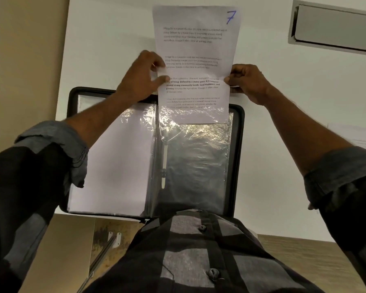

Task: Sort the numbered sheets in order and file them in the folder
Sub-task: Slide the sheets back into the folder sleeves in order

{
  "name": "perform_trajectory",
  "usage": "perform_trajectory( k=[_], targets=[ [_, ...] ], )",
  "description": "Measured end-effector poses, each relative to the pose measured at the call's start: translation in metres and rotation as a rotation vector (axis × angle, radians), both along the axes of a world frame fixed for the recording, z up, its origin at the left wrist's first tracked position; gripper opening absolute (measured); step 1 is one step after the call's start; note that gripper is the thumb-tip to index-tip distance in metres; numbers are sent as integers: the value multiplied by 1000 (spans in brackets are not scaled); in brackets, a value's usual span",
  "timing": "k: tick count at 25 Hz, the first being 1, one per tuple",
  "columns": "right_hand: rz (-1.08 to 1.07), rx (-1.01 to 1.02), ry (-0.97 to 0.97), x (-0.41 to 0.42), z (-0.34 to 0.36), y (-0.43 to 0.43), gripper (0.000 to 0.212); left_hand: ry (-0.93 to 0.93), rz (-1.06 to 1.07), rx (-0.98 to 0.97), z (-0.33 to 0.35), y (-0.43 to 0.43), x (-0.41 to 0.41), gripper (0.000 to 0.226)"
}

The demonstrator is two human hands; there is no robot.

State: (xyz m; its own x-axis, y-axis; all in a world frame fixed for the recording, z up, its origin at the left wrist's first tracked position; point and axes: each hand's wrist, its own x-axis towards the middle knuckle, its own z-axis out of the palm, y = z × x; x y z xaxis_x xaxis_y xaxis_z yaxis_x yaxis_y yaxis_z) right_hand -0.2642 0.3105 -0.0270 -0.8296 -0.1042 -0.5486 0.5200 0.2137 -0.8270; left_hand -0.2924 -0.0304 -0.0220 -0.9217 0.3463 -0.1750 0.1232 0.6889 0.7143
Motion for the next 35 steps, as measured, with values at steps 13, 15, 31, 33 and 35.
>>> perform_trajectory(
  k=[13, 15, 31, 33, 35],
  targets=[
    [-64, 325, 340, -42, 27, 14, 56, -369, 92, 311, -23, 3, 10, 45],
    [154, 479, 502, -72, 48, 1, 54, -363, 87, 309, -24, 2, 11, 44],
    [856, 683, 81, -120, 38, -47, 23, 140, -157, -58, -14, -3, 121, 61],
    [845, 592, 8, -114, 30, -42, 21, 128, -230, -105, -20, 2, 148, 64],
    [844, 448, -107, -103, 20, -47, 17, 139, -267, -135, -29, 3, 174, 66]
  ],
)
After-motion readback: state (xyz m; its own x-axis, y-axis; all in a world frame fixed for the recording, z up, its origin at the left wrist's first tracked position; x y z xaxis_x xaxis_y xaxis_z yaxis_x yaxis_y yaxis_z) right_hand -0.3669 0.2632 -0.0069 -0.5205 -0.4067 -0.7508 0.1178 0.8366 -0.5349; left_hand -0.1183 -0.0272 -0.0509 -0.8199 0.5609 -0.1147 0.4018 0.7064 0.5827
